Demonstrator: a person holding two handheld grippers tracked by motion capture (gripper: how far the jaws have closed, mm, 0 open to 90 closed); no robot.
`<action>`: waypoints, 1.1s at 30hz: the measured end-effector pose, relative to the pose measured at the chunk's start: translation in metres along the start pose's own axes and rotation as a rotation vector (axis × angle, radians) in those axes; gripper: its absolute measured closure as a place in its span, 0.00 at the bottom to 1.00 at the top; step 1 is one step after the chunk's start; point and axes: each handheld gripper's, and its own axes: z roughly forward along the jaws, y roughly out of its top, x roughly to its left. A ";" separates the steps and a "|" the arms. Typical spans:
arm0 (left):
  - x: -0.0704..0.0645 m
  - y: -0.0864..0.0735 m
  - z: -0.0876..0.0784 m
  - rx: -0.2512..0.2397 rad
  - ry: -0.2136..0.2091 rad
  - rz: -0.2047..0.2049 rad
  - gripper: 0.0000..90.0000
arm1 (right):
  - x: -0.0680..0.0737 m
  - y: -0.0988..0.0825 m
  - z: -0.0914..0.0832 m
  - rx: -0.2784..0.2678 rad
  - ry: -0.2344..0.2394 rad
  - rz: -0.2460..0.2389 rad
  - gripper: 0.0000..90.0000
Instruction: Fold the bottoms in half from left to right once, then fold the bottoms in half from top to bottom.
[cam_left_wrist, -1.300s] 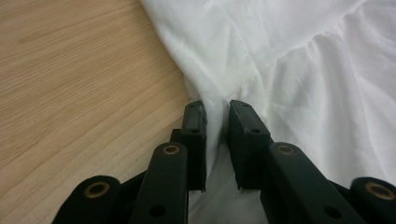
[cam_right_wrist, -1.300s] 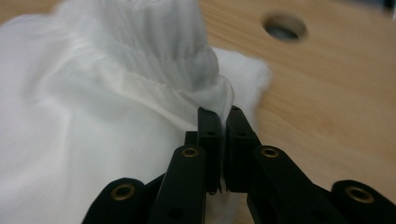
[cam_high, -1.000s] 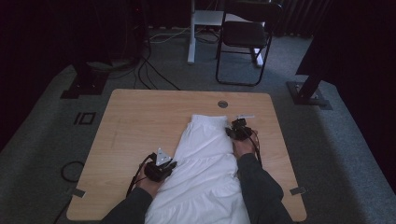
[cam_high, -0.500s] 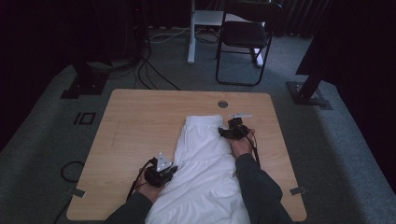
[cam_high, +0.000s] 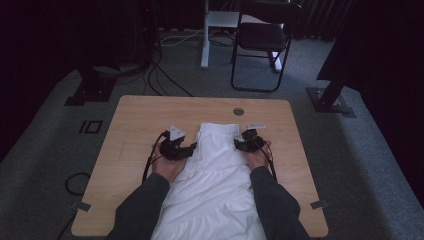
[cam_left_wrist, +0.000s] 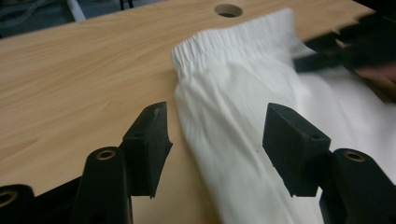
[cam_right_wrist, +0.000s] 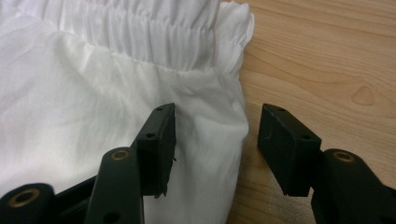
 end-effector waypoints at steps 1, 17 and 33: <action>-0.002 0.002 0.014 0.027 0.011 -0.005 0.45 | 0.000 0.000 0.000 0.000 0.001 -0.002 0.51; 0.006 -0.012 0.071 0.136 0.039 -0.040 0.37 | -0.002 -0.006 0.000 -0.044 -0.001 0.001 0.54; 0.014 -0.008 0.070 0.150 0.000 -0.105 0.37 | -0.001 -0.007 0.000 -0.050 -0.006 0.005 0.55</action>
